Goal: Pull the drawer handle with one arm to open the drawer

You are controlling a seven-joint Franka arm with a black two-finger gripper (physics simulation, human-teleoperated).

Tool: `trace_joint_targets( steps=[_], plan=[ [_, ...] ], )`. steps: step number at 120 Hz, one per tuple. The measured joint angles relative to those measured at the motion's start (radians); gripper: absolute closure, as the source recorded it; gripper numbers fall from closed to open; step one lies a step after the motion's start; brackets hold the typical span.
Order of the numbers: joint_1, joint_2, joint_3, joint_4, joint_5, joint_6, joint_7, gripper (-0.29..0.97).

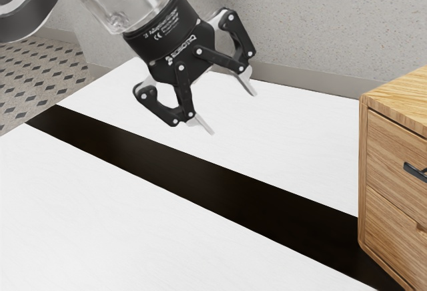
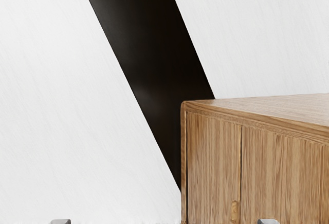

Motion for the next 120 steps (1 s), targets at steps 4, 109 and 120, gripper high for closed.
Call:
trace_joint_targets(
  steps=[4, 109, 120],
  plan=[
    [-0.002, 0.000, -0.013, -0.006, 0.003, 0.017, -0.002, 0.27],
    [-0.031, 0.173, -0.173, -0.035, -0.036, 0.301, 0.046, 0.38],
    [-0.022, 0.194, -0.190, -0.034, -0.036, 0.330, 0.052, 0.38]
  ],
)
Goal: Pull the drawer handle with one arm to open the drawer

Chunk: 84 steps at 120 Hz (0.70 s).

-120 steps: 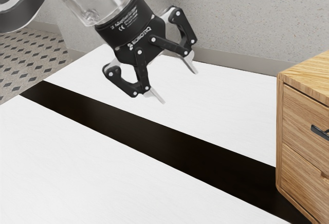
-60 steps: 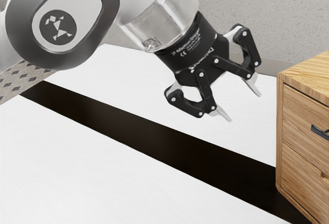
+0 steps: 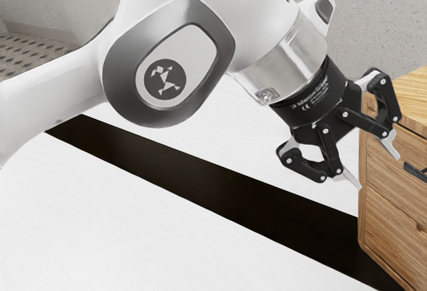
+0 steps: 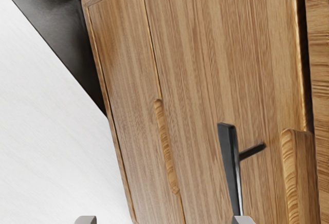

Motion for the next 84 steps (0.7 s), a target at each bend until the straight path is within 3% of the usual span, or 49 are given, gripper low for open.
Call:
trace_joint_targets(
  steps=[44, 84],
  plan=[
    [0.048, 0.036, -0.086, 0.003, 0.000, 0.070, 0.014, 0.39],
    [-0.059, 0.072, -0.102, 0.005, 0.001, 0.104, 0.022, 0.40]
  ],
)
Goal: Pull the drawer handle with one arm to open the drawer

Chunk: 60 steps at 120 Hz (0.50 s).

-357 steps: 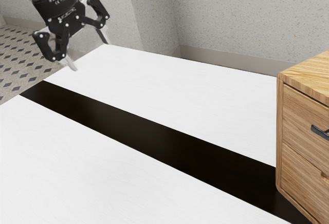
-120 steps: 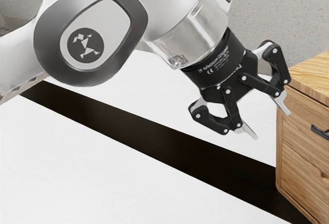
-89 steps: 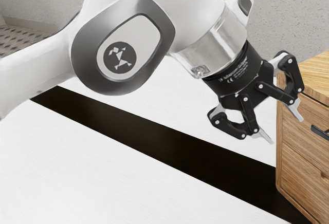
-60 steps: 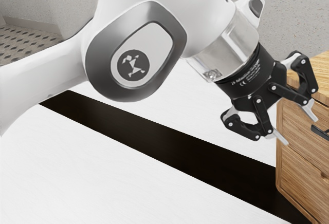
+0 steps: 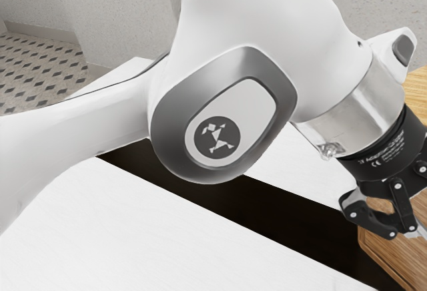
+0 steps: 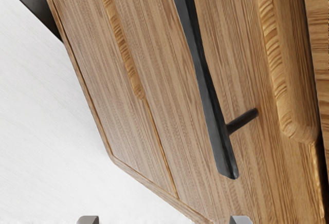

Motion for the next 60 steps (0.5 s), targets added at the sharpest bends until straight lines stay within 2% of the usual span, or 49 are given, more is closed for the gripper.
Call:
trace_joint_targets(
  steps=[35, 60],
  plan=[
    [0.038, 0.012, 0.013, -0.001, 0.008, 0.011, 0.006, 0.40],
    [0.022, 0.015, 0.034, -0.002, 0.021, 0.013, 0.010, 0.40]
  ],
)
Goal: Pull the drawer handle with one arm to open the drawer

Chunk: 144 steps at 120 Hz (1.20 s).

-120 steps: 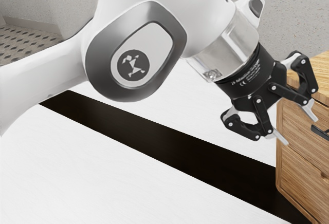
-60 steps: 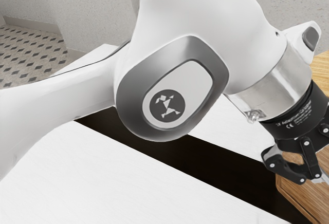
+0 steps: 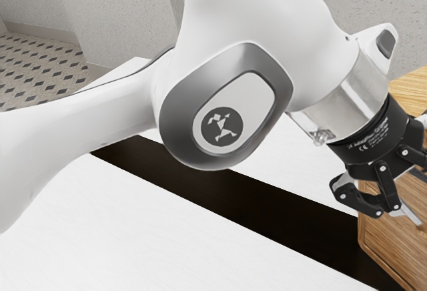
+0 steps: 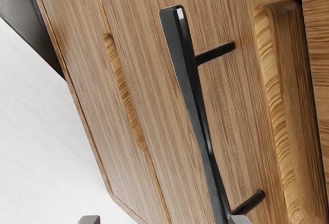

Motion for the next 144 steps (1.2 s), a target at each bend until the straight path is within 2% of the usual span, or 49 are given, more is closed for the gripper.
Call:
trace_joint_targets(
  steps=[22, 108, 144],
  plan=[
    [0.014, 0.006, 0.030, -0.002, 0.004, 0.000, 0.005, 0.41],
    [0.004, 0.050, 0.034, 0.008, 0.004, 0.057, 0.028, 0.48],
    [-0.001, 0.057, 0.033, 0.006, 0.001, 0.076, 0.037, 0.58]
  ],
)
